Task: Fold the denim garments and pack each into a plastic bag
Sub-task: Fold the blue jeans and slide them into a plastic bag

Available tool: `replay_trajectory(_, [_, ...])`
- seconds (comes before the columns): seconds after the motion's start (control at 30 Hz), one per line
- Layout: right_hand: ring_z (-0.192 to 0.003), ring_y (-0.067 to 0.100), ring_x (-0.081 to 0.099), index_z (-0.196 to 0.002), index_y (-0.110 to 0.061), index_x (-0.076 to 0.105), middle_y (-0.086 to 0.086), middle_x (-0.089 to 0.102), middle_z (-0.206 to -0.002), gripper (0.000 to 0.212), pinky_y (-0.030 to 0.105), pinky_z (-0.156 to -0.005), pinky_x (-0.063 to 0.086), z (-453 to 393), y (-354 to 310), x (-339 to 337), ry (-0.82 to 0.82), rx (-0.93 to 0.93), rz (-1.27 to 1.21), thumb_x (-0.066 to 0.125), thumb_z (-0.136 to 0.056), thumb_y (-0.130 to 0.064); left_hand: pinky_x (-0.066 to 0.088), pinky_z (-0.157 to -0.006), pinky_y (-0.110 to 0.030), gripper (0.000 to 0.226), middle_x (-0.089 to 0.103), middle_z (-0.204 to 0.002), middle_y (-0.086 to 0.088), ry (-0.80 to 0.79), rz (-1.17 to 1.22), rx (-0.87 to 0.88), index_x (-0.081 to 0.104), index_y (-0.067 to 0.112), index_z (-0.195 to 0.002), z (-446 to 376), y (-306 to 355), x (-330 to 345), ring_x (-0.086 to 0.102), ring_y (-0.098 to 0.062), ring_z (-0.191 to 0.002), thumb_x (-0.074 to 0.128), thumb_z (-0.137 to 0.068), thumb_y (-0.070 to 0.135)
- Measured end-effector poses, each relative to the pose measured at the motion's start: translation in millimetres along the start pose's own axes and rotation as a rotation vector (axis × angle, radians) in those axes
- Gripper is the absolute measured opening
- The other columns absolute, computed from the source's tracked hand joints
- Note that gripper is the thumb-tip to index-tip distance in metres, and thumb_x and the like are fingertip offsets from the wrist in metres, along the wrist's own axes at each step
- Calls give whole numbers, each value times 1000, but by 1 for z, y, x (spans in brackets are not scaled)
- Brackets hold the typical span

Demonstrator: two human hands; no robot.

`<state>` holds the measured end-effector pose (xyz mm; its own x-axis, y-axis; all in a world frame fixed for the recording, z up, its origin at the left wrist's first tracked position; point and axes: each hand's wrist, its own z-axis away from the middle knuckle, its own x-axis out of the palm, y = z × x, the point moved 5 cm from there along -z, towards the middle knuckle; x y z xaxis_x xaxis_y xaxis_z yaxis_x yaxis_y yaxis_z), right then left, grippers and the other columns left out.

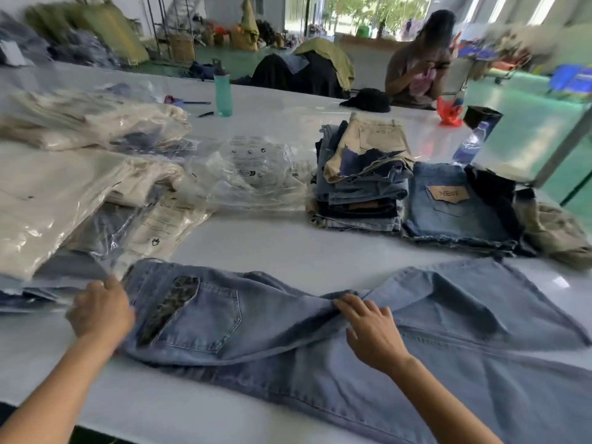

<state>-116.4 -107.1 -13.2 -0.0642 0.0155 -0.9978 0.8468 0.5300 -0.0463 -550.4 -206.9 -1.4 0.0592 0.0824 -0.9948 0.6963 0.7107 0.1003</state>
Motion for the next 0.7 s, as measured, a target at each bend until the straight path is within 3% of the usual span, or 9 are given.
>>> replay_trajectory(0.07, [-127,20,39,-146,-27,29,-6,30,-147,59,35,-94,33,-10,8,-5,84,84,-80,46,-90,-20,47,-77,-58,48,57,-108,-33,183,100,234,55,-10,-111,22,42,-2,54,-50,-98,75,-72,9])
replay_trajectory(0.13, [-126,21,39,-143,-25,33,-3,34,-143,57,36,-93,35,-11,18,-6,110,165,-110,46,-88,-18,48,-87,-57,48,58,-115,-30,306,297,595,59,-9,-114,60,88,-3,56,-46,-105,60,-82,27])
replay_trajectory(0.23, [-132,22,33,-147,-27,24,-5,26,-147,61,39,-100,35,4,32,6,26,243,-105,44,-89,-23,36,-106,-41,83,42,-145,-16,14,233,914,50,3,-135,108,133,37,43,-32,-131,18,-90,65])
replay_trajectory(0.3, [-133,22,33,-148,-28,20,-6,21,-150,64,39,-101,35,23,45,19,-31,308,-128,45,-89,-26,28,-112,-44,102,23,-154,-9,-179,58,873,36,9,-144,118,143,62,28,-30,-141,-1,-78,77])
replay_trajectory(0.4, [-131,19,38,-142,-25,34,-3,31,-145,55,32,-100,36,53,80,29,-53,447,-149,48,-90,-35,51,-85,-42,51,62,-114,-21,98,352,993,65,5,-109,135,179,48,60,-35,-104,35,-86,41])
replay_trajectory(0.43, [-129,19,40,-139,-21,41,-2,35,-142,50,30,-101,36,60,91,27,-31,490,-196,50,-91,-33,50,-79,-37,34,64,-99,-14,239,513,1077,62,11,-101,147,196,34,60,-27,-92,38,-90,33])
replay_trajectory(0.5, [-125,20,45,-130,-12,52,3,43,-138,41,26,-99,36,70,110,19,39,597,-337,54,-92,-24,46,-75,-32,21,62,-85,-6,286,626,1249,60,14,-96,170,243,26,56,-20,-81,43,-92,26])
replay_trajectory(0.6, [-115,23,53,-119,-6,60,8,52,-128,30,25,-94,38,77,124,9,95,693,-450,57,-90,-17,52,-74,-29,29,65,-89,-13,52,472,1188,66,1,-100,181,312,36,63,-27,-85,69,-77,18])
replay_trajectory(0.7, [-116,20,53,-123,-8,59,5,54,-128,35,22,-94,37,82,123,6,114,712,-508,57,-89,-16,41,-91,-30,44,57,-120,-11,-204,288,940,52,8,-120,173,362,55,54,-27,-113,56,-90,39])
